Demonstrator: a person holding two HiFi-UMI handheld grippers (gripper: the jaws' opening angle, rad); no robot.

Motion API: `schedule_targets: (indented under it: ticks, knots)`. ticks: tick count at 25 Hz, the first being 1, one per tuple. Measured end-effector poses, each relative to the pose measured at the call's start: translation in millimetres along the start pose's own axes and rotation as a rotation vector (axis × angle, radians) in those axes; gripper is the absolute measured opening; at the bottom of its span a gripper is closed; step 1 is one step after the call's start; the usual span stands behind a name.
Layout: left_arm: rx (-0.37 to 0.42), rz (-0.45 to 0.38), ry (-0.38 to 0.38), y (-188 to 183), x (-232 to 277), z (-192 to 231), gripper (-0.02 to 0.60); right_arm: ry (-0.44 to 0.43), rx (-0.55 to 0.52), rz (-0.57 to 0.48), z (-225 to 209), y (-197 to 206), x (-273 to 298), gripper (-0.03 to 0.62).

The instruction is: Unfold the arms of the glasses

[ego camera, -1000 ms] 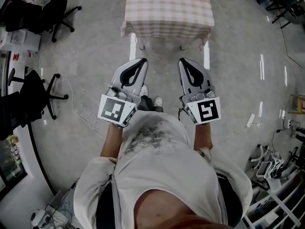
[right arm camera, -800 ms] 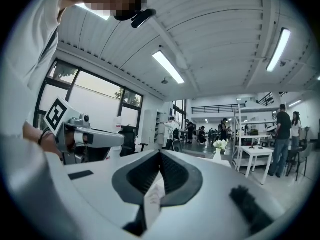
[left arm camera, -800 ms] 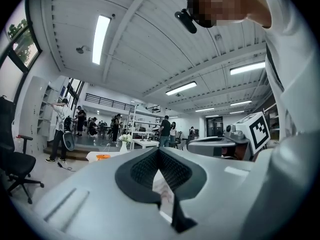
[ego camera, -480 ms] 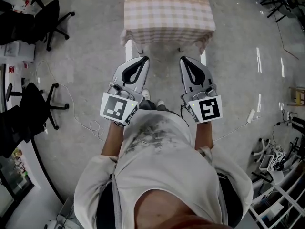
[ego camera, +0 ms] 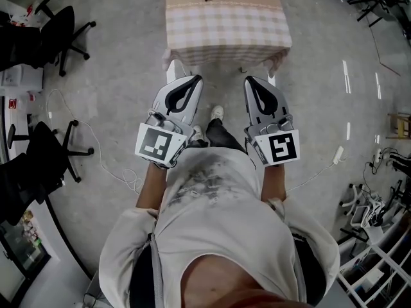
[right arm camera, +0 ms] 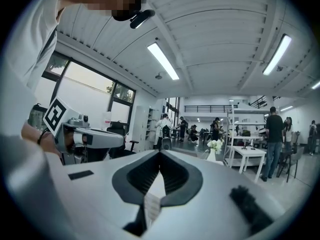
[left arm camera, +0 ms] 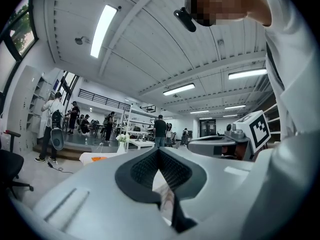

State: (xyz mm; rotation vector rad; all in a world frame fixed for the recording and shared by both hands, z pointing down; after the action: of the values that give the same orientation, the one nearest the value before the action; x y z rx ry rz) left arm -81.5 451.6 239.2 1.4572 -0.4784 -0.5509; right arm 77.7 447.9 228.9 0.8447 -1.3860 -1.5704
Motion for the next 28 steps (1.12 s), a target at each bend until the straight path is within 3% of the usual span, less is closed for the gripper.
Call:
schedule_targets:
  ticks: [9,18,28]
  knots:
    - [-0.009,0.021,-0.012,5.7,46.5,35.9,0.009,-0.034,0.018,-0.001,-30.3,12.2,55.0,0.015]
    - [-0.051,-0.012,-0.002,5.5,91.3,61.7,0.009,-0.087,0.039,-0.002,-61.7,21.1,98.8,0.015]
    - [-0.001,0.015,-0.043,-1.5,123.6,70.3,0.009,-0.138,0.066,-0.013,-86.8,21.0,117.3,0.015]
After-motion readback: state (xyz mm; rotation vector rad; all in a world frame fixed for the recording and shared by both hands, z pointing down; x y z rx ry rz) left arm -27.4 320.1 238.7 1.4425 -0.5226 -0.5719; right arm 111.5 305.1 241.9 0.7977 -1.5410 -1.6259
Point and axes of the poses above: the fingertips, and each gripper's own axes: x forward along the fingers, z to its left, y out of its underside, the point moved 5 cm from there along -x, backward along the fingers, and after that the axes turned 14 degrees about y, right-handed, at the moved point
